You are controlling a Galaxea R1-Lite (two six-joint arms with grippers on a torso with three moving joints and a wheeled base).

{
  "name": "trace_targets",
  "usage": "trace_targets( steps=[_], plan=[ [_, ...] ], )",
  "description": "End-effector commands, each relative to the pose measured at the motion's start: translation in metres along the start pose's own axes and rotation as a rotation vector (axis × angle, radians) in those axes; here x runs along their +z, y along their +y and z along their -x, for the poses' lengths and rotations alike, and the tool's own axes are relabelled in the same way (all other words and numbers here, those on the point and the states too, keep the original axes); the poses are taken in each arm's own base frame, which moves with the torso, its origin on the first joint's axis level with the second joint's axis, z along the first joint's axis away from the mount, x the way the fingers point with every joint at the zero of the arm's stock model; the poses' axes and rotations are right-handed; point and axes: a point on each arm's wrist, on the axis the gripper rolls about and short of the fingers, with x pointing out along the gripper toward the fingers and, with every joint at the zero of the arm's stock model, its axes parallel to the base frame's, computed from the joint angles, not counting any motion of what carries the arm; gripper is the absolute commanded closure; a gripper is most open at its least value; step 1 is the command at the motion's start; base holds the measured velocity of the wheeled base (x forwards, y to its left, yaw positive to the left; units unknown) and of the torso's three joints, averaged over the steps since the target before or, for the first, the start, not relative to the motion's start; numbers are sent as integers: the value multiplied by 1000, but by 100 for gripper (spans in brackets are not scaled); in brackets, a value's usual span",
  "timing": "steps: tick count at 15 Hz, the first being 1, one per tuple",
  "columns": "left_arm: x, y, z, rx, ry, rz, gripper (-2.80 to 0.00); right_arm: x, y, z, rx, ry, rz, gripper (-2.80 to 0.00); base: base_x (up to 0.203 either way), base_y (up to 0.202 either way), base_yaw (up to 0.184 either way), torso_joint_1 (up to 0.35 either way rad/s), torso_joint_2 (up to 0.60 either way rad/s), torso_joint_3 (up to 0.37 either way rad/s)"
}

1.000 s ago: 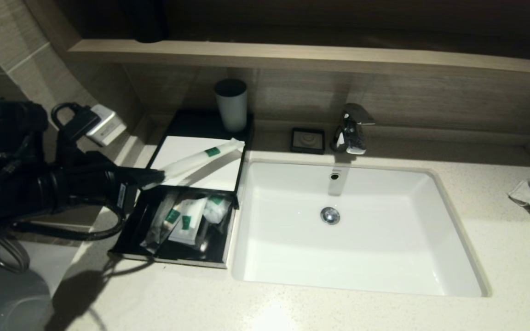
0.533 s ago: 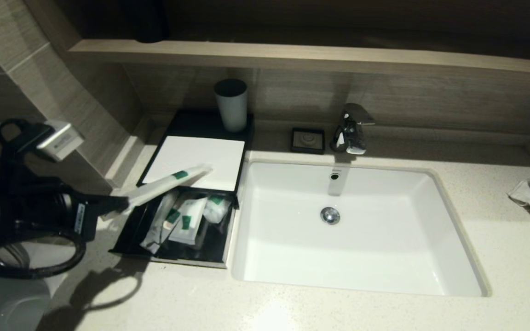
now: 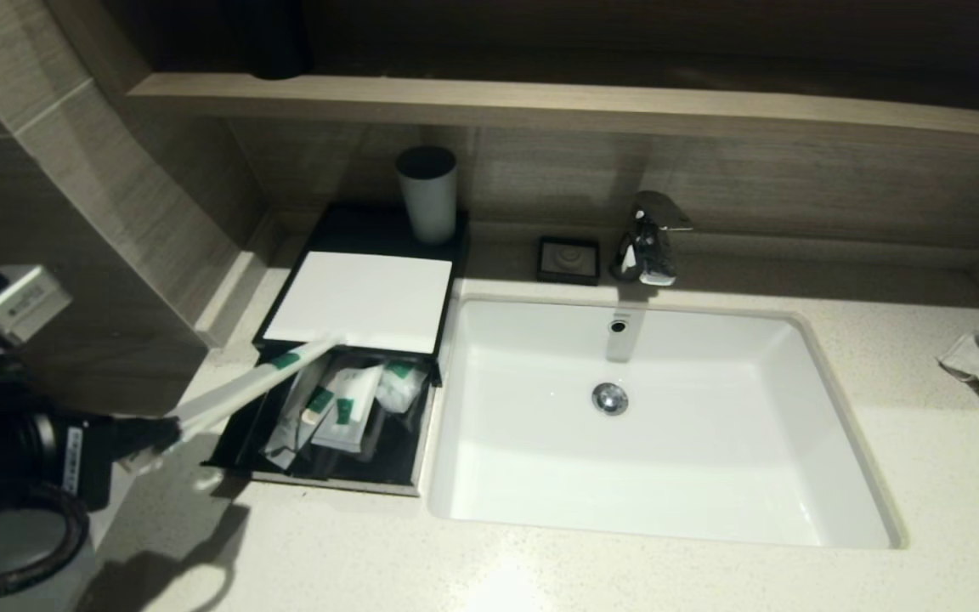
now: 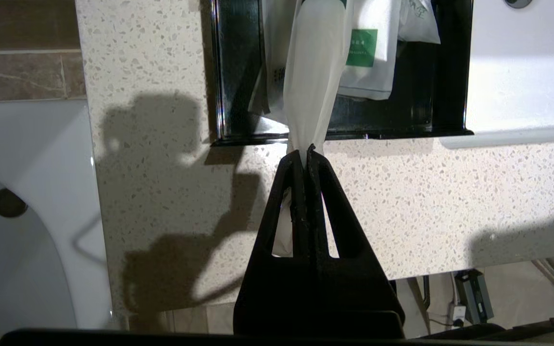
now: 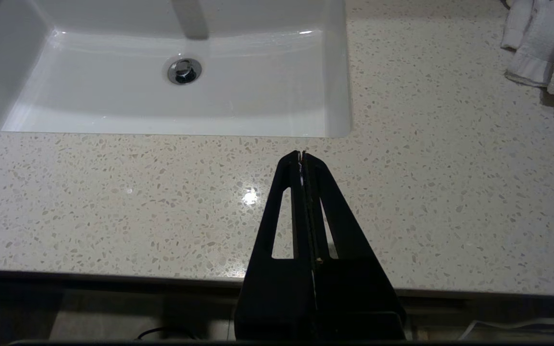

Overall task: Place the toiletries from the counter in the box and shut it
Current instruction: Place the bathroom toiletry into the drawer

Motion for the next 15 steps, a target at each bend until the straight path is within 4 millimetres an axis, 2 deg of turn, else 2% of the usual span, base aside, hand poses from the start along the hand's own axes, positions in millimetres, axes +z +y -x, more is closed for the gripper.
trace_targets(
  steps=[1, 8, 12, 15],
  plan=[
    [-6, -1, 11, -2, -22, 0, 0, 0, 0, 0, 0, 0, 0, 0, 0, 0, 0, 0, 0, 0],
    [-28, -2, 22, 1, 27, 14, 0, 0, 0, 0, 0, -1, 0, 0, 0, 0, 0, 0, 0, 0],
    [-34, -1, 12, 2, 74, 20, 0, 0, 0, 0, 0, -1, 0, 0, 0, 0, 0, 0, 0, 0],
    [-29, 1, 0, 2, 95, 43, 0, 0, 0, 0, -1, 0, 0, 0, 0, 0, 0, 0, 0, 0]
  ],
)
